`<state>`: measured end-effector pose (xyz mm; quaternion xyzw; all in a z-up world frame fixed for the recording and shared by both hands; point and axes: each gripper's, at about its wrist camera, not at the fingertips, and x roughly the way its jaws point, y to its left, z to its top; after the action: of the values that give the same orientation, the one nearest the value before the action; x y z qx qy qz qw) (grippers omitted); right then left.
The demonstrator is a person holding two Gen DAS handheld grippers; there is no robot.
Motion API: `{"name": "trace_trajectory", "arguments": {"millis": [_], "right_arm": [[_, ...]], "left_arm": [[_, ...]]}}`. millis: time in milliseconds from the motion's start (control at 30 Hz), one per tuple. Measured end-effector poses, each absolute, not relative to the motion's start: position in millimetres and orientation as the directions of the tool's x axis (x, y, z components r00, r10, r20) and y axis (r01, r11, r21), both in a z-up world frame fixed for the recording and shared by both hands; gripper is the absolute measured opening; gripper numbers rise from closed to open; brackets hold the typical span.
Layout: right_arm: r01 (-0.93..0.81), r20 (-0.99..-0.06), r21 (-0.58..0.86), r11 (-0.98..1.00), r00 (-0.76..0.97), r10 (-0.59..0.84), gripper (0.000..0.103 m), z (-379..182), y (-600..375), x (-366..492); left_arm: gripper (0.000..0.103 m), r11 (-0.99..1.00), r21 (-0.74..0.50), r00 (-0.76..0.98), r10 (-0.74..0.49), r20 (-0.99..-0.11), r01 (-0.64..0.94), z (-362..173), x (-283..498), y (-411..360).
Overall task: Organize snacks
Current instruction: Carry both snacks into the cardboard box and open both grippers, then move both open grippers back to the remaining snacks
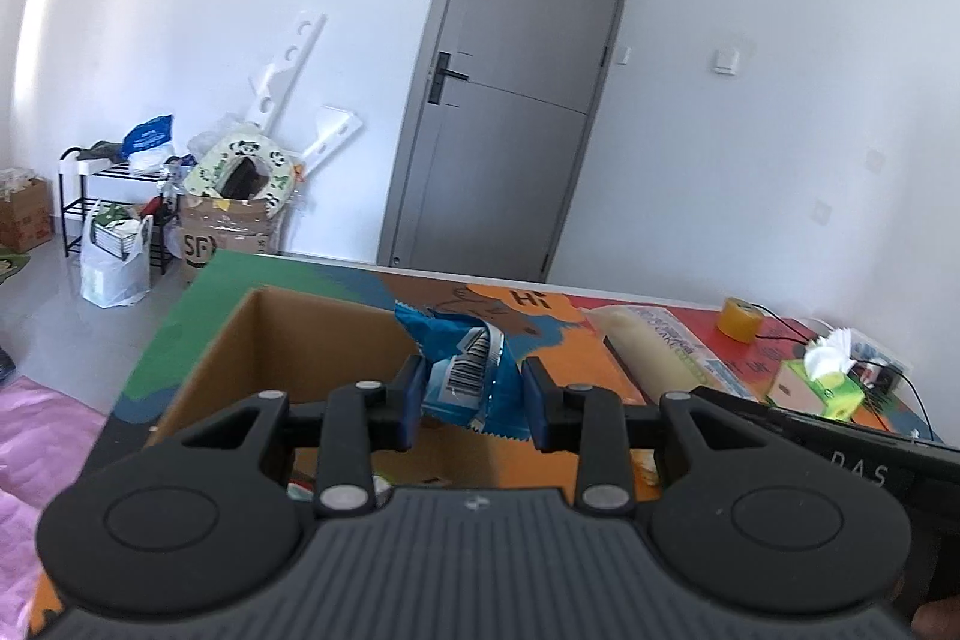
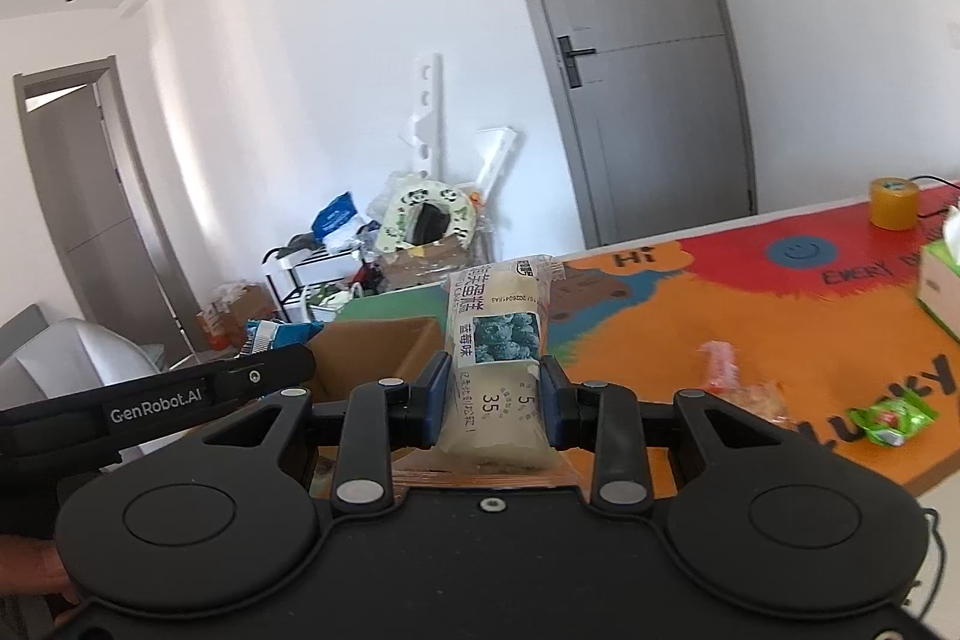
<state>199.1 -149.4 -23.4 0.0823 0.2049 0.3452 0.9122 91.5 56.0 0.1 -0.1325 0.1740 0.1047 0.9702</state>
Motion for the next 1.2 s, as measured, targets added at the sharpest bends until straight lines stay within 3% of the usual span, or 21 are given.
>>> {"name": "trace_trajectory", "arguments": {"millis": [600, 767, 900, 1100, 1200], "right_arm": [[-0.674, -0.34, 0.279, 0.684, 0.597, 0.727, 0.032, -20.9, -86.3, 205.7], [-0.683, -0.353, 0.279, 0.675, 0.581, 0.733, 0.032, -22.4, -72.4, 209.7], [-0.687, -0.361, 0.285, 0.668, 0.569, 0.739, 0.032, -23.0, -61.6, 210.6], [-0.689, -0.348, 0.275, 0.671, 0.579, 0.737, 0.05, -21.9, -63.0, 204.0], [-0.671, -0.348, 0.288, 0.683, 0.591, 0.728, 0.056, -21.6, -76.3, 206.1]], "left_arm": [[0.033, 0.907, -0.247, 0.882, 0.219, -0.416, -0.342, -11.5, 103.9, 117.8], [0.051, 0.903, -0.272, 0.888, 0.202, -0.413, -0.332, -11.5, 103.6, 126.6], [0.053, 0.893, -0.273, 0.881, 0.226, -0.415, -0.357, -12.9, 98.5, 132.5], [0.059, 0.889, -0.266, 0.871, 0.237, -0.429, -0.373, -12.1, 96.0, 131.4], [0.069, 0.895, -0.253, 0.873, 0.237, -0.427, -0.367, -9.1, 97.7, 122.6]]}}
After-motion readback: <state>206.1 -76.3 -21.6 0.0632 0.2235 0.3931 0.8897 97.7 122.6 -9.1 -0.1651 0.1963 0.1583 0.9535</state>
